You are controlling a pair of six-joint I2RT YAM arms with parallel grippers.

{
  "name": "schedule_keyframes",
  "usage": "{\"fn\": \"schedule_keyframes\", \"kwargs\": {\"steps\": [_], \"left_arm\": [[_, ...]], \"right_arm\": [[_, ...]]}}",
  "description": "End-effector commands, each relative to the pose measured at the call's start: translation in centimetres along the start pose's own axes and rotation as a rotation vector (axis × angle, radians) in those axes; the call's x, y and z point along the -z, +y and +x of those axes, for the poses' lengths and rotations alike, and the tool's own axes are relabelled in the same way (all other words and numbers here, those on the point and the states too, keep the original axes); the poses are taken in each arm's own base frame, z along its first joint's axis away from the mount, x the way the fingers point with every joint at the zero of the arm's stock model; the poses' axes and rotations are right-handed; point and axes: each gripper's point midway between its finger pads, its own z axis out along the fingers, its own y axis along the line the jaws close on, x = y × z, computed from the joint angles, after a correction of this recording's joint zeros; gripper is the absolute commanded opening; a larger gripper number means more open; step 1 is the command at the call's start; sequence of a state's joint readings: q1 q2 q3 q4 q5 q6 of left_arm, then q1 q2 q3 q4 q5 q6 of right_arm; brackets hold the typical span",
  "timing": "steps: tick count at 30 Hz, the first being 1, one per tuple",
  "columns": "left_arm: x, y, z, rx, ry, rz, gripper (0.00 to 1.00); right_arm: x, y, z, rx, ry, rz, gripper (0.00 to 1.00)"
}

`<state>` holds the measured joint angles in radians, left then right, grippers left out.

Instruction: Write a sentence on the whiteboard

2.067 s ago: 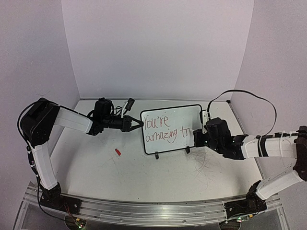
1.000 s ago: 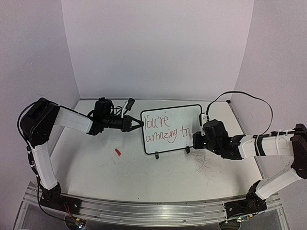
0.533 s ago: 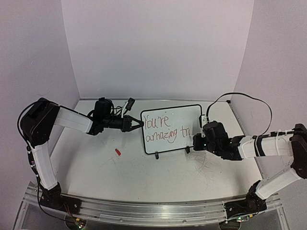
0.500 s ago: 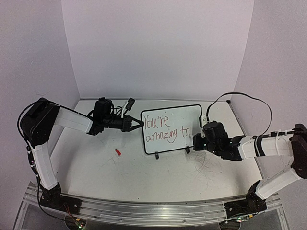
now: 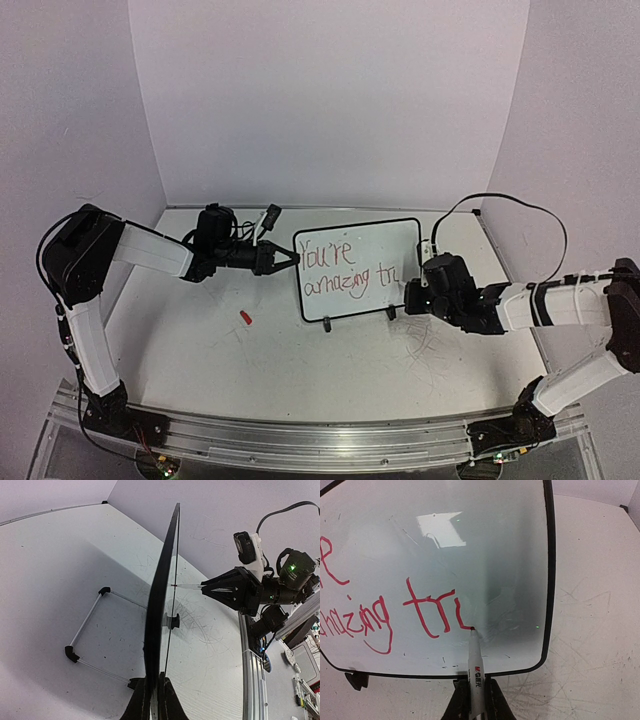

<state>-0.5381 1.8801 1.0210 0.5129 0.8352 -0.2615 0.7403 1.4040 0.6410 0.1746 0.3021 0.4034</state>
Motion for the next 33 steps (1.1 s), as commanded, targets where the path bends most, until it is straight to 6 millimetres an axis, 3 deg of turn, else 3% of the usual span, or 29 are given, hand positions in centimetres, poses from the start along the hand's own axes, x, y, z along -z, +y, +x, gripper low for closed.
{"fn": "schedule_keyframes", "kwargs": {"steps": [1,20,33], "left_arm": [[-0.3,-0.4,0.4,0.003,0.033,0.003,0.0],[-0.2,-0.5,0.4,0.002,0.033,0.005,0.0],[-0.2,-0.5,0.5,0.002,0.034,0.003,0.0]], "right_arm": [[0.5,-0.3,-3.0,-0.01,-0.075,0.04,0.0],[0.2,0.2,-5.5,-0.014,-0.13,0.049,0.0],[0.1,-0.6,-1.2,-0.02,-0.027,0.025,0.0]]}}
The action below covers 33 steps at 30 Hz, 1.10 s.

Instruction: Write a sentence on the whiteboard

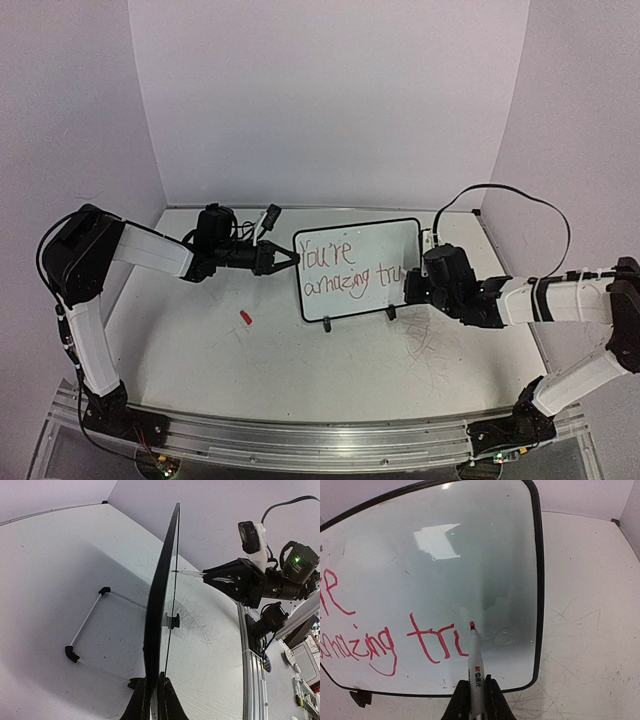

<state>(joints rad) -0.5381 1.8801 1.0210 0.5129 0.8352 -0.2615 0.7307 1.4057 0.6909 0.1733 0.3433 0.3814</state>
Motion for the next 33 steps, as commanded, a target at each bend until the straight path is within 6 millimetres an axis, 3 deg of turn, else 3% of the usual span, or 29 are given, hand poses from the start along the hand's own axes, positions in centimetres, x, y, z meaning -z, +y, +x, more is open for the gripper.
{"fn": "schedule_keyframes", "kwargs": {"steps": [1,10,18,33], "left_arm": [[-0.2,-0.5,0.5,0.002,0.034,0.003,0.0],[-0.3,-0.5,0.6,0.006,0.037,0.004,0.0],[-0.3,-0.4,0.5,0.005,0.035,0.003,0.0],[-0.3,-0.5,0.2,-0.002,0.031,0.005,0.0]], "right_arm": [[0.1,-0.6,1.7,-0.017,0.038,-0.004,0.0],[0.0,-1.2,2.9,-0.02,0.063,0.013,0.0],[2.5,-0.5,-1.1,-0.04,-0.04,-0.044,0.0],[0.9,-0.2,-5.0,-0.044,-0.107,-0.014,0.0]]}}
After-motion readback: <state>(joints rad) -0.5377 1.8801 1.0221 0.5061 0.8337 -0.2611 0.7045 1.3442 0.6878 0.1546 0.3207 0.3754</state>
